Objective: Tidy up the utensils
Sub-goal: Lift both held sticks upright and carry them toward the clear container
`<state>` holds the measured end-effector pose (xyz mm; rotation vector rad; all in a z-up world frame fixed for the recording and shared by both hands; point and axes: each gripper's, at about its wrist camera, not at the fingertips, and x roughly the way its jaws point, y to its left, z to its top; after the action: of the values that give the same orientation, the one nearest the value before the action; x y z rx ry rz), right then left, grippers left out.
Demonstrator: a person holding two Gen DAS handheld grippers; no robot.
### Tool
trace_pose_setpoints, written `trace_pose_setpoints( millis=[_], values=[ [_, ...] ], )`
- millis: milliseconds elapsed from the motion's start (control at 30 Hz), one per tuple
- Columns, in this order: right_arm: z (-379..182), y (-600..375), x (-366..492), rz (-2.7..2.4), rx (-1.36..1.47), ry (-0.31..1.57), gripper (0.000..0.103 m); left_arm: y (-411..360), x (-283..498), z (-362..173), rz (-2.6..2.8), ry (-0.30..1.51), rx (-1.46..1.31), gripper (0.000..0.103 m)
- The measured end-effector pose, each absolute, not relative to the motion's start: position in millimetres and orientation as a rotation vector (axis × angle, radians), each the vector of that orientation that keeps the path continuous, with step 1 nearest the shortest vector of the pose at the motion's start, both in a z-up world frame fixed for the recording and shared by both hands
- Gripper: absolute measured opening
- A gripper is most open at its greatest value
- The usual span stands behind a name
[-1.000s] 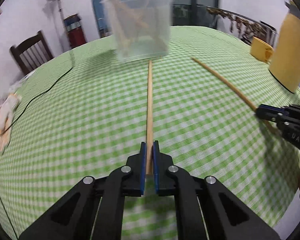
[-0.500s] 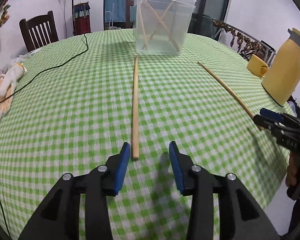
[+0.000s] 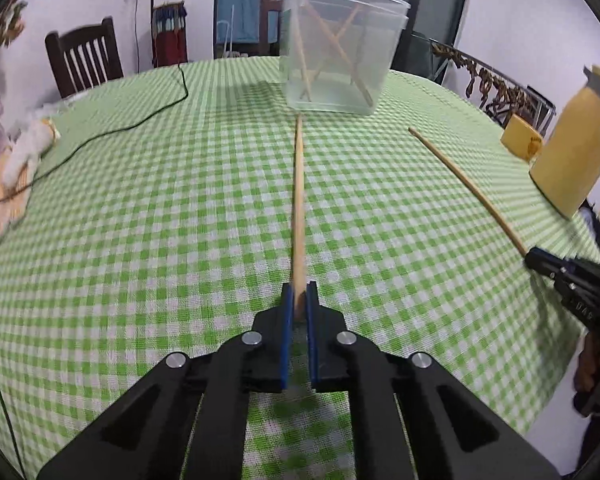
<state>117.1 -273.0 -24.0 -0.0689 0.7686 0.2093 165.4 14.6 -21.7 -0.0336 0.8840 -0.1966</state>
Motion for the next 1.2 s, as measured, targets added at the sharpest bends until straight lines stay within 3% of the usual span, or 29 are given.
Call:
trace_pose_setpoints(
  millis=[200,833,1067,1200],
  values=[
    [2,-264,105,0.224,-0.089,0.697,0.006,18,152,-2,-0.197,0.841,-0.054,0.003],
    [106,-234,54,0.308,-0.228,0.394,0.006,23,68,137,-0.277,0.541,0.015,0.003],
    [123,-231,66,0.313,-0.227,0.372,0.006,26,76,151,-0.364,0.591,0.025,0.004],
    [128,-233,77,0.306,-0.221,0.368,0.006,19,91,132,-0.405,0.688,0.067,0.004]
  ],
)
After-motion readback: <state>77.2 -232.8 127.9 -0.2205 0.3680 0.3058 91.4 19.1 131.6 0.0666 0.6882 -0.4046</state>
